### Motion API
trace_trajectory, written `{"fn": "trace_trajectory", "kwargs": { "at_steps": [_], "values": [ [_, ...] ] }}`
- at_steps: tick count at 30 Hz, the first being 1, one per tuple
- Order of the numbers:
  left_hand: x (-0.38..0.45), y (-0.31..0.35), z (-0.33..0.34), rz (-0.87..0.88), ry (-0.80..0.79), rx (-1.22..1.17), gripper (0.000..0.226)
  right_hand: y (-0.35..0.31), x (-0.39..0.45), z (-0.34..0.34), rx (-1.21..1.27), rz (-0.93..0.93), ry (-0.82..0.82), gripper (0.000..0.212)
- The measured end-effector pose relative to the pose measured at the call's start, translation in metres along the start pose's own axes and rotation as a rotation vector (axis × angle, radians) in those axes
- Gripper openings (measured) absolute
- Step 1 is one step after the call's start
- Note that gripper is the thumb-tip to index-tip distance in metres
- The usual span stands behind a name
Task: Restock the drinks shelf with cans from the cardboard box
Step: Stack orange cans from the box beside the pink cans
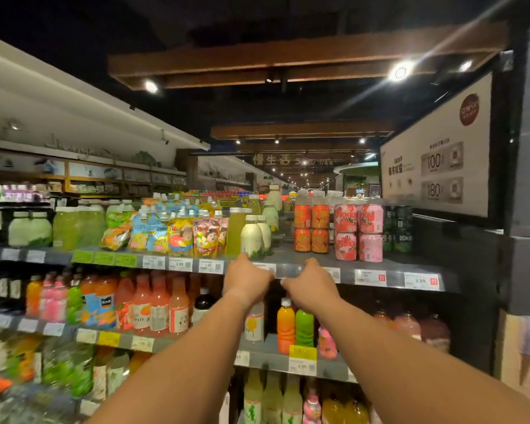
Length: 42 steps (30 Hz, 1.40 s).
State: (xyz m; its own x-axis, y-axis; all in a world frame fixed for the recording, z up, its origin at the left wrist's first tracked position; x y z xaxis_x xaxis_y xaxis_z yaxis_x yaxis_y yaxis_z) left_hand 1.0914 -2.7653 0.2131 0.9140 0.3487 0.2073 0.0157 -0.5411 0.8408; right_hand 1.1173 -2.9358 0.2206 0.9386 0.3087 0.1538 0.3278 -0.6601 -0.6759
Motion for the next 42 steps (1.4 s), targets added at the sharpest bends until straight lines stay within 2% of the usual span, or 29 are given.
{"fn": "trace_trajectory", "kwargs": {
  "at_steps": [3,8,14,20,22,24,28,32,35,42],
  "values": [
    [-0.033,-0.034,-0.041,-0.057,0.047,-0.013,0.048,-0.023,-0.026,0.027,-0.021,-0.024,-0.039,0.06],
    [-0.086,-0.093,-0.107,-0.185,0.126,0.049,0.069,-0.069,-0.054,0.094,-0.002,-0.056,-0.159,0.063],
    [-0.14,-0.162,-0.182,-0.322,0.191,0.112,0.05,-0.126,-0.088,0.185,0.031,-0.132,-0.294,0.062],
    [-0.166,-0.214,-0.223,-0.443,0.248,0.161,0.065,-0.15,-0.096,0.26,0.031,-0.203,-0.447,0.062],
    [-0.167,-0.231,-0.231,-0.489,0.27,0.165,0.084,-0.154,-0.091,0.284,0.02,-0.231,-0.495,0.059],
    [-0.165,-0.248,-0.237,-0.517,0.297,0.174,0.089,-0.156,-0.082,0.306,0.0,-0.257,-0.542,0.056],
    [-0.163,-0.28,-0.237,-0.58,0.375,0.126,0.071,-0.151,-0.058,0.349,-0.058,-0.309,-0.641,0.064],
    [-0.167,-0.328,-0.221,-0.665,0.423,0.089,0.073,-0.146,-0.039,0.399,-0.088,-0.362,-0.733,0.068],
    [-0.18,-0.365,-0.207,-0.748,0.467,0.051,0.059,-0.14,-0.038,0.441,-0.111,-0.385,-0.819,0.072],
    [-0.2,-0.468,-0.187,-0.944,0.49,0.028,0.073,-0.106,-0.034,0.543,-0.164,-0.372,-0.939,0.066]
  ]
}}
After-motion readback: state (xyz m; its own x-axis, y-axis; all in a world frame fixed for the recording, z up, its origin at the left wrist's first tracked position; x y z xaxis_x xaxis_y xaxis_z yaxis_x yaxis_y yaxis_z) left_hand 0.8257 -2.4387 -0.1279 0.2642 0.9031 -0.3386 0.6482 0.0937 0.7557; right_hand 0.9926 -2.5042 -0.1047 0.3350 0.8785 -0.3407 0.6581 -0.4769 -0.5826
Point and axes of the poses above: each hand's wrist, its own x-axis towards the middle knuckle, its own z-axis out of the palm, y = z × x, the point moved 8 cm from there along x, towards the middle knuckle, and after that the axes turned 14 degrees about -y, right-handed, at the moved point
